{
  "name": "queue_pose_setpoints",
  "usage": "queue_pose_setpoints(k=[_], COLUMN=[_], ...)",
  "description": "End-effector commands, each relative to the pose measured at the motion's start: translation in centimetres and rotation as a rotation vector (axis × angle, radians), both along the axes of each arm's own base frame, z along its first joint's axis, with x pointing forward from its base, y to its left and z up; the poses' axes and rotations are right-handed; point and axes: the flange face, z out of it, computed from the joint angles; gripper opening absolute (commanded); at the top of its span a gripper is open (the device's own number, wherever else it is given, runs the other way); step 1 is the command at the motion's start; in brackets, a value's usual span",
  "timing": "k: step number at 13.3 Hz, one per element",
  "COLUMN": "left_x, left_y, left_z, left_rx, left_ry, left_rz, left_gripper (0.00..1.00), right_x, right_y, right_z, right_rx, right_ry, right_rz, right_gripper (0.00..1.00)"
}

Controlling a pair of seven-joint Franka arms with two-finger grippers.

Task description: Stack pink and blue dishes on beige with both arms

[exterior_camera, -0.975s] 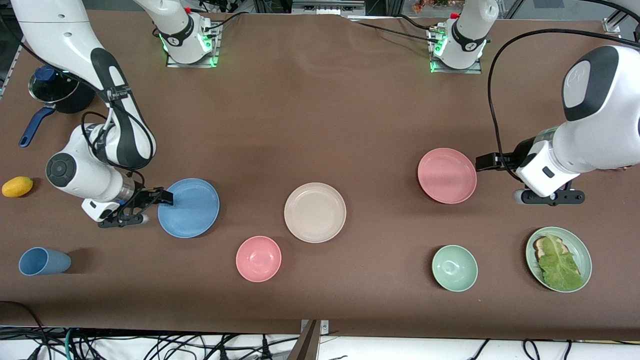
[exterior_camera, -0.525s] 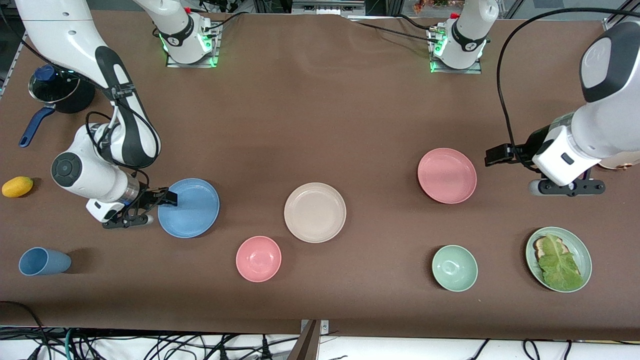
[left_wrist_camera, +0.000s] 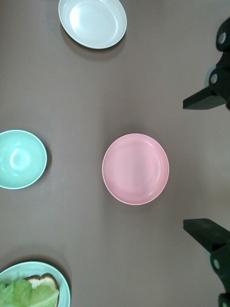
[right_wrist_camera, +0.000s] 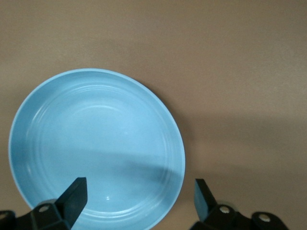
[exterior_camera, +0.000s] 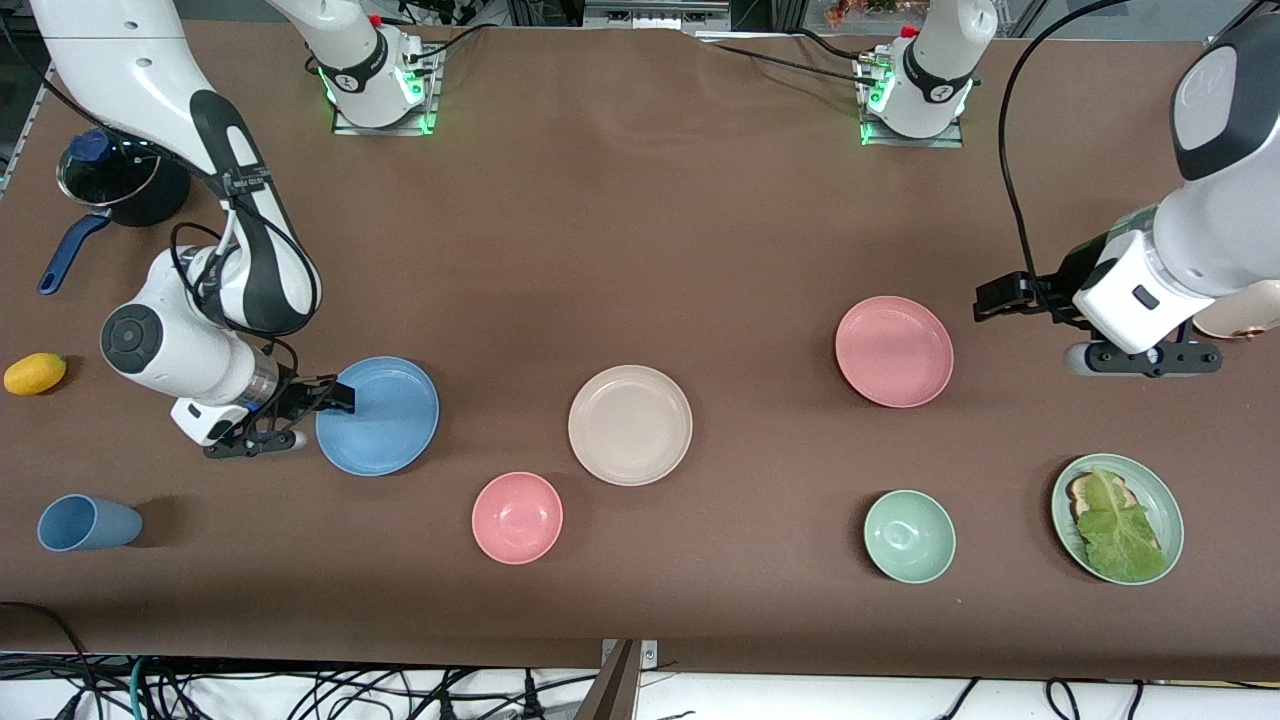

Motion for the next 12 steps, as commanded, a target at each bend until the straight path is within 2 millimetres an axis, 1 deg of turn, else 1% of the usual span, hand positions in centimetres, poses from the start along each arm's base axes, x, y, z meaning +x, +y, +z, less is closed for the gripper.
queue_pose_setpoints(k=[1,2,3,4,5,6,7,8,9,10,11,12], left_x=[-1.9,-2.6,-2.9,-2.9,-2.9,-2.9,-2.8,-2.7,-2.8,-3.4,-4.1,-4.6], left_y=[2.4,3.1,3.3,3.3,3.4,3.5,3.8,5.2,6.6,6.4,5.5,4.6], left_z=[4.0,5.6,6.1,6.1,6.1,6.0,5.8,5.3,5.3,6.6,7.4,7.8], left_rx=[0.019,0.013,0.018,0.018,0.020,0.020,0.021,0.019,0.005,0.018,0.021,0.043], left_ry=[-0.067,-0.091,-0.094,-0.095,-0.095,-0.093,-0.091,-0.083,-0.082,-0.103,-0.110,-0.105], left_rz=[0.028,0.037,0.040,0.041,0.046,0.050,0.058,0.081,0.098,0.096,0.077,0.054], left_gripper=[1.00,1.00,1.00,1.00,1.00,1.00,1.00,1.00,1.00,1.00,1.00,1.00], right_x=[-0.7,-1.1,-1.7,-2.3,-2.9,-3.2,-3.2,-3.2,-3.3,-3.4,-3.7,-4.0], right_y=[0.8,0.9,0.6,-0.1,-1.1,-1.8,-2.1,-2.3,-2.3,-2.6,-2.9,-2.9], right_z=[5.7,8.1,11.2,14.5,18.5,22.1,25.1,28.6,31.4,33.2,33.9,34.1], right_rx=[0.011,0.004,-0.009,-0.021,-0.024,-0.023,-0.024,-0.040,-0.060,-0.066,-0.071,-0.083], right_ry=[0.007,0.020,0.036,0.054,0.057,0.061,0.064,0.057,0.047,0.033,0.047,0.065], right_rz=[0.008,0.022,0.035,0.038,0.030,0.028,0.026,0.027,0.030,0.028,0.024,0.028], right_gripper=[0.99,0.99,0.99,1.00,1.00,1.00,1.00,1.00,1.00,1.00,1.00,1.00])
